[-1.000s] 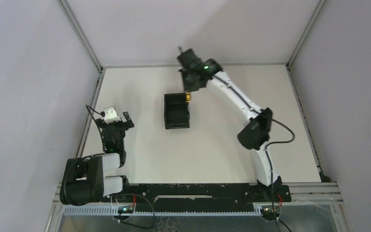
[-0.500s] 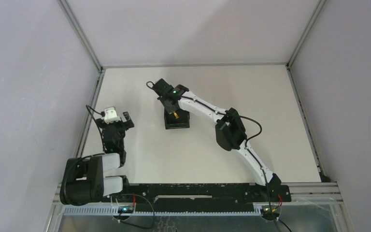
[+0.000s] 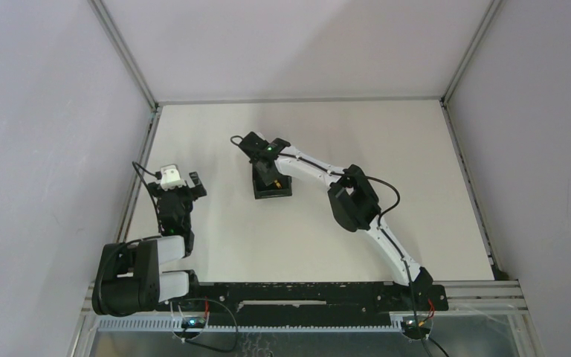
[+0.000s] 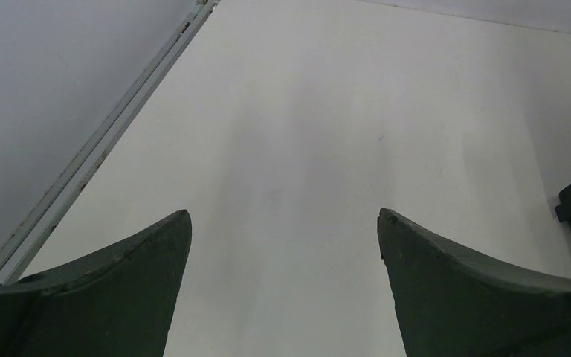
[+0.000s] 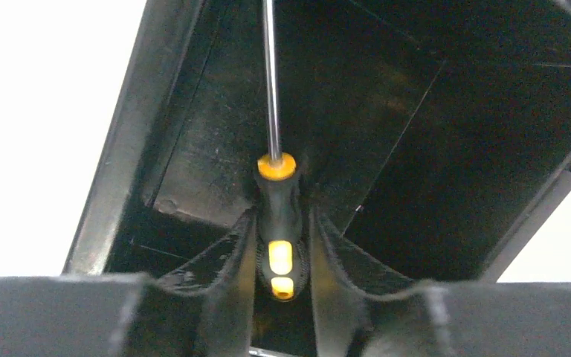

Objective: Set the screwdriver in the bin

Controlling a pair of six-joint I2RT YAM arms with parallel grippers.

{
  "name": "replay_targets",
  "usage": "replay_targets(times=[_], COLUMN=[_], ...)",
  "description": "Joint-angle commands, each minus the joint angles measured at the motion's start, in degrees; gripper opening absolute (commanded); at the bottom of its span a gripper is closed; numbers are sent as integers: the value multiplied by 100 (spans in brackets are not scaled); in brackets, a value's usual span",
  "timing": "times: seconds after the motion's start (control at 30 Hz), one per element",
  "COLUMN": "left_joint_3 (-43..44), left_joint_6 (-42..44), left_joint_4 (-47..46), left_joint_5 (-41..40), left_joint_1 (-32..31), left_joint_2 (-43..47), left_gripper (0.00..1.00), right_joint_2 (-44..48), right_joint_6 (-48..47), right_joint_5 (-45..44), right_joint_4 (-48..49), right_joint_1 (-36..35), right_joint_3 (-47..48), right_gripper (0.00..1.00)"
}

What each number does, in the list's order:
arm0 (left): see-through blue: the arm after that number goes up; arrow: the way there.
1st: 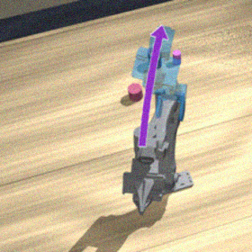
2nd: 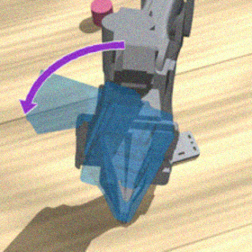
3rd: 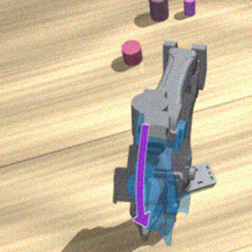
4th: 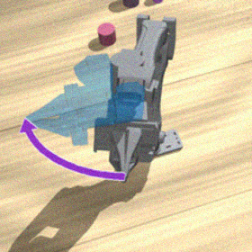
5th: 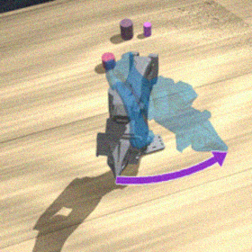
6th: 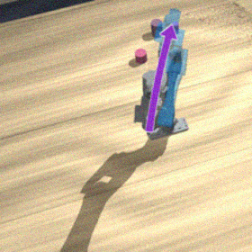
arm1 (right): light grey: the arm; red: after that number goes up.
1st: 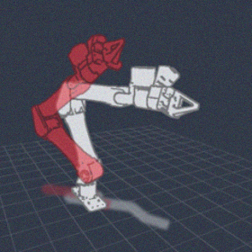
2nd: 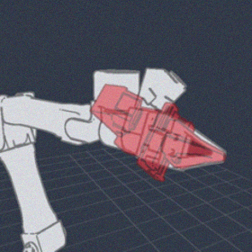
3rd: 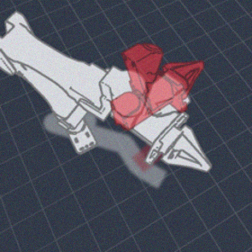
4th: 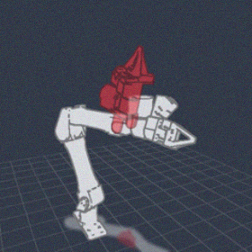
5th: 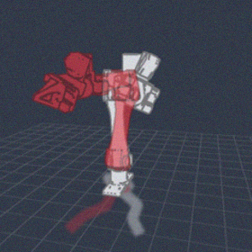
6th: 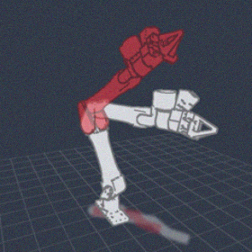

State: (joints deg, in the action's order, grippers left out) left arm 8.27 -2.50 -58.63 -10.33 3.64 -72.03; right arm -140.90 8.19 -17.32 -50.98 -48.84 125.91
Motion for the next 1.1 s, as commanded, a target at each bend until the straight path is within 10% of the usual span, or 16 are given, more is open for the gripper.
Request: replay_targets(times=[0.0, 0.33, 0.47, 0.77, 1.07], left_joint_3=[271, 271, 272, 272, 276], left_joint_6=[101, 103, 101, 101, 101], left_joint_4=[-204, -207, -207, -203, -208], left_joint_5=[-13, -21, -15, -21, -17], left_joint_1=[-30, -30, -30, -27, -30], left_joint_2=[-6, -12, -9, -11, -9], left_gripper=[100, 100, 100, 100, 100], right_joint_2=[604, 1971, 2876, 5403, 7116], right_joint_6=[291, 273, 168, 125, 882], right_joint_5=[104, -103, -50, 672, 1769], right_joint_4=[97, 324, 797, 2550, 3605], right_joint_1=[-24, -121, -105, 445, 2766], right_joint_3=[-56, -310, -1080, -4223, -7043], right_gripper=[43, 51, 99, 100, 100])
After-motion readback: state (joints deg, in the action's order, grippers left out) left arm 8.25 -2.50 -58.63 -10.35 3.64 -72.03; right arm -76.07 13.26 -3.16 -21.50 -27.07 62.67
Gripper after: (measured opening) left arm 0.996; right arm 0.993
